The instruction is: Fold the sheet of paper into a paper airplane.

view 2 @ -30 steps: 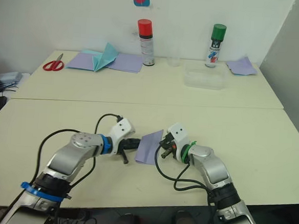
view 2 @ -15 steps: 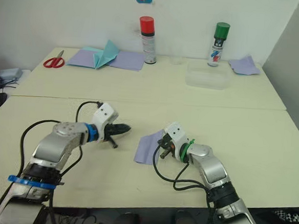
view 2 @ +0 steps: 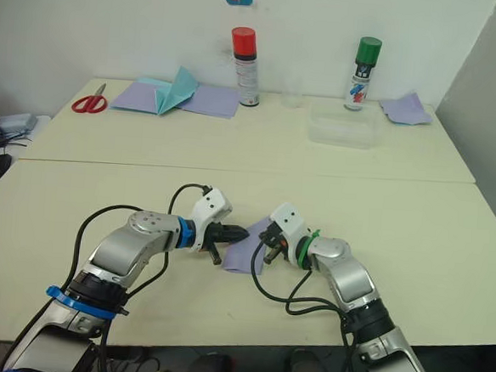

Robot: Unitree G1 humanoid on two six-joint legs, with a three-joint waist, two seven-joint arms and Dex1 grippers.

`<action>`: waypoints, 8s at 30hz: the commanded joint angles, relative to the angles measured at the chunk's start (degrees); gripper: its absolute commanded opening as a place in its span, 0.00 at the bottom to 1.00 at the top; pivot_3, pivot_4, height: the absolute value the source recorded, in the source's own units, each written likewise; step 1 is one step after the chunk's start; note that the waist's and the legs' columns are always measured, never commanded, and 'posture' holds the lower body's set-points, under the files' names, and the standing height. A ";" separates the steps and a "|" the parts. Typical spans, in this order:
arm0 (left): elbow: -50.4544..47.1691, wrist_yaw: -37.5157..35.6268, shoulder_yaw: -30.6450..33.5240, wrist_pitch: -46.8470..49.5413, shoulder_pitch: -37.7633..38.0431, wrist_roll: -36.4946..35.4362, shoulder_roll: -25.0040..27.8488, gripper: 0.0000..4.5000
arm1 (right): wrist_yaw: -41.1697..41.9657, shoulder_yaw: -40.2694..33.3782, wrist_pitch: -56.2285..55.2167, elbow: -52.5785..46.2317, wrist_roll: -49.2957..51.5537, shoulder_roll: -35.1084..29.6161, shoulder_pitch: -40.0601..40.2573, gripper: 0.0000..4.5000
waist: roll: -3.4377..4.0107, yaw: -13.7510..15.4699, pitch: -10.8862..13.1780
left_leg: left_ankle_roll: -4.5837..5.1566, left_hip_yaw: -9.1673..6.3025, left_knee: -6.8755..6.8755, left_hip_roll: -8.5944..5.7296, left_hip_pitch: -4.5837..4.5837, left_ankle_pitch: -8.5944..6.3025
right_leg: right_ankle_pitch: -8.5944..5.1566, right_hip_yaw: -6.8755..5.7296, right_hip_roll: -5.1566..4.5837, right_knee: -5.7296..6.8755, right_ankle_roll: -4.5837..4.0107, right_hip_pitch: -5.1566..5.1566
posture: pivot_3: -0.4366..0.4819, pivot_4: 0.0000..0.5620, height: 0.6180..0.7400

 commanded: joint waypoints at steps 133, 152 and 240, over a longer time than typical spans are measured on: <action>-30.03 15.64 34.31 41.59 9.45 -37.66 -4.93 0.37 | 11.68 4.96 -32.79 -12.38 -14.57 -16.69 9.19 0.00 | -0.21 0.80 0.30 | -0.28 -0.34 0.03 -0.12 -0.17 0.15 | 0.00 -0.06 -0.11 0.01 0.02 -0.04 | 0.48 0.27 1.00; -18.59 -2.17 8.57 -10.26 14.79 -10.48 5.52 0.00 | 16.37 3.35 -19.53 -25.33 -7.89 -19.32 14.88 0.00 | -0.18 1.55 0.34 | -0.27 -0.13 0.01 -0.06 -0.24 0.14 | -0.06 -0.13 -0.38 -0.03 -0.08 -0.08 | 0.48 0.27 1.00; -6.77 -6.40 -3.31 -12.53 11.84 3.38 6.00 0.00 | 15.17 2.85 -53.53 -7.53 -12.63 -18.98 14.85 0.38 | -0.16 1.45 0.29 | -0.26 -0.17 0.10 -0.04 0.42 0.15 | -0.07 -0.12 -0.08 0.07 -0.11 0.61 | 0.48 0.27 1.00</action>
